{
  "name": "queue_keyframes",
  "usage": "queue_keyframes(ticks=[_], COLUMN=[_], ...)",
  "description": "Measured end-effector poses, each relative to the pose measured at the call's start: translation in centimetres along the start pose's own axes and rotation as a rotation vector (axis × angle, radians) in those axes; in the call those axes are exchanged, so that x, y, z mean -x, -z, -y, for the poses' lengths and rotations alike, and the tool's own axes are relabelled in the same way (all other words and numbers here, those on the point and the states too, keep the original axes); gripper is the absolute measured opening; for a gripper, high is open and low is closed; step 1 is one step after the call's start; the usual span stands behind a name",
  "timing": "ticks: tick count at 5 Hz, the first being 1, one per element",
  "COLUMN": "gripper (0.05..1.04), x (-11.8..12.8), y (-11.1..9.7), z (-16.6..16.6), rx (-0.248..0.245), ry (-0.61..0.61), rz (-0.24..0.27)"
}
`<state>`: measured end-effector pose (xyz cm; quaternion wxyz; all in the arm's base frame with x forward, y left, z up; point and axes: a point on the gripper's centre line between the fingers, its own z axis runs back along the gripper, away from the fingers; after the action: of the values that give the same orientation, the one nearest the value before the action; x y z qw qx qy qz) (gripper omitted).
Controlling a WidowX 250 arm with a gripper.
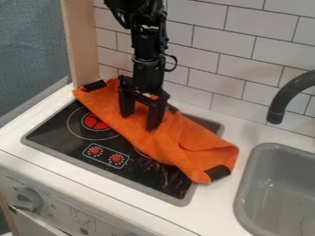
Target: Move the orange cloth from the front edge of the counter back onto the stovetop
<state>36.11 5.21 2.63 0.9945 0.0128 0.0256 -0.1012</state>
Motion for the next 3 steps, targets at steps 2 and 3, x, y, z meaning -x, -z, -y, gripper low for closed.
queue_keyframes(ticks=[2, 3], gripper=[0.999, 0.999], x=[-0.4, 0.6], y=[-5.5, -8.2], z=[-0.1, -2.6], rx=[-0.016, -0.042], ry=[-0.006, -0.056], rz=[0.122, 0.188])
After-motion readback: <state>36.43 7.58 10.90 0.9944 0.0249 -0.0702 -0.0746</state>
